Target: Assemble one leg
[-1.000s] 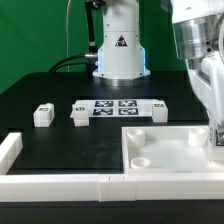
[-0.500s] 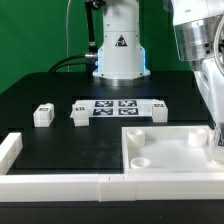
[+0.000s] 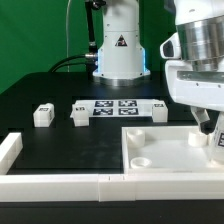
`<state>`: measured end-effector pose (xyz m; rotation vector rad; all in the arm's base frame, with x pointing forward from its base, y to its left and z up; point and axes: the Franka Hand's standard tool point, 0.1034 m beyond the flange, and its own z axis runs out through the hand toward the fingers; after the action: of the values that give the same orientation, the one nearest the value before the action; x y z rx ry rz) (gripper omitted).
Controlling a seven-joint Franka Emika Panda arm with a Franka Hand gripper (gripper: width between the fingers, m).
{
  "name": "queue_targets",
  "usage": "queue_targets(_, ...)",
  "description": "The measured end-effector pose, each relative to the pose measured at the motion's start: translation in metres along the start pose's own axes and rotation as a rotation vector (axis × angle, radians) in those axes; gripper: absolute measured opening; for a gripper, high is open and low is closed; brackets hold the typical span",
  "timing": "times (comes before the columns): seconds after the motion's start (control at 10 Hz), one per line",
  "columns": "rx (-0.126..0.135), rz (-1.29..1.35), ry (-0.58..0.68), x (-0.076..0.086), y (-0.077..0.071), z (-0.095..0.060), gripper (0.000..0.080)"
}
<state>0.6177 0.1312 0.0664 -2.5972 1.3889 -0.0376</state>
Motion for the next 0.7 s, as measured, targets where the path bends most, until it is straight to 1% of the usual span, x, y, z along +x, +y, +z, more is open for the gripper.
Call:
queue_targets(0.1,-0.031,-0.173,0.006,-0.003,-0.002,0.001,0.0649)
queue_targets(0.2,-0.054,-0.306,0.005,-0.003,-0.002,0.002,0.0649)
queue_targets(0.3,-0.061,-0.368,-0.004,-0.001,-0.002,0.004,0.0649)
queue_targets(0.4,-0.069,-0.494,-0.013,0.002,0.000,0.005,0.0649)
queue_targets(0.6,-0.067,-0.687,-0.017,0.014,0.004,0.004,0.0649)
queue_targets(0.7,-0.066,-0.709,-0.018,0.014,0.004,0.004,0.0649)
